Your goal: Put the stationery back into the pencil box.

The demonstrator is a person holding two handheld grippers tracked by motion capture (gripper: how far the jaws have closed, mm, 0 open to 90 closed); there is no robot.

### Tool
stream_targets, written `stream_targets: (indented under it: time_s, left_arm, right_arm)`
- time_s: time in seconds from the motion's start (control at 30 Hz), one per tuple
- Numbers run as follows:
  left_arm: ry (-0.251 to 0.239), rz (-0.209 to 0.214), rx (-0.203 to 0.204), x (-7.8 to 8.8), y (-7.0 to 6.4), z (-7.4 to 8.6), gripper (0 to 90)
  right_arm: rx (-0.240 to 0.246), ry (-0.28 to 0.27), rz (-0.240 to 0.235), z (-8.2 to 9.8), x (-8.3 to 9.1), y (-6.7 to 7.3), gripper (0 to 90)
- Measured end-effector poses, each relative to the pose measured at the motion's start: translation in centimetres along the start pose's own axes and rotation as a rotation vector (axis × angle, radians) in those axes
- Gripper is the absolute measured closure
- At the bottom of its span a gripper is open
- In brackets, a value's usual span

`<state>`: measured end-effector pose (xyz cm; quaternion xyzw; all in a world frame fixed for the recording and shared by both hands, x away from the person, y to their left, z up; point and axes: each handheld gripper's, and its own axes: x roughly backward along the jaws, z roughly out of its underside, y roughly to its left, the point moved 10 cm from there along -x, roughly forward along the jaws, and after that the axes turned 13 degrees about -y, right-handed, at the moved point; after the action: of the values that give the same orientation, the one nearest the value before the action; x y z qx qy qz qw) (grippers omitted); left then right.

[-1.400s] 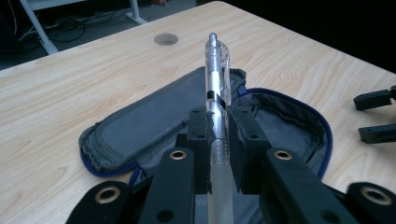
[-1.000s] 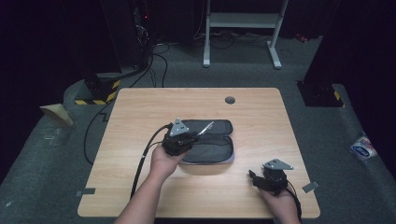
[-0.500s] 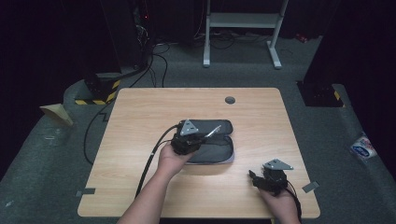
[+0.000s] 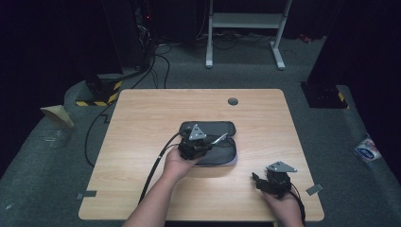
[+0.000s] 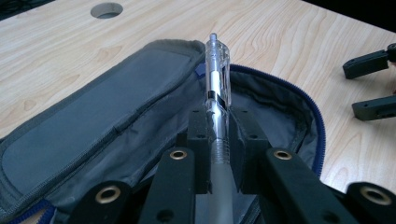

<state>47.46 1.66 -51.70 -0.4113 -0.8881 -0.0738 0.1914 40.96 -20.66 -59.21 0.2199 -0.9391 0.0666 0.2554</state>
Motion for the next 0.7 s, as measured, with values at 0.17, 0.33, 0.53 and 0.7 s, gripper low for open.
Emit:
stream_targets:
  time_s: [0.17,0.33,0.53,0.7]
  left_arm:
    - [0.003,0.002,0.0,-0.4,0.2,0.1,79.1]
    - [0.019,-0.004,0.009,-0.6,0.4,0.4,79.0]
    - [0.042,0.016,0.015,-0.7,0.3,0.9,79.0]
    - [0.072,0.03,0.012,-0.9,0.1,1.5,78.9]
  right_arm:
    - [0.001,0.0,0.0,0.0,0.0,0.0,31.7]
    - [0.002,-0.001,0.0,0.0,0.0,0.0,31.7]
    - [0.001,-0.001,0.0,0.0,0.0,0.0,31.7]
    - [-0.001,0.0,0.003,0.0,0.0,0.0,31.8]
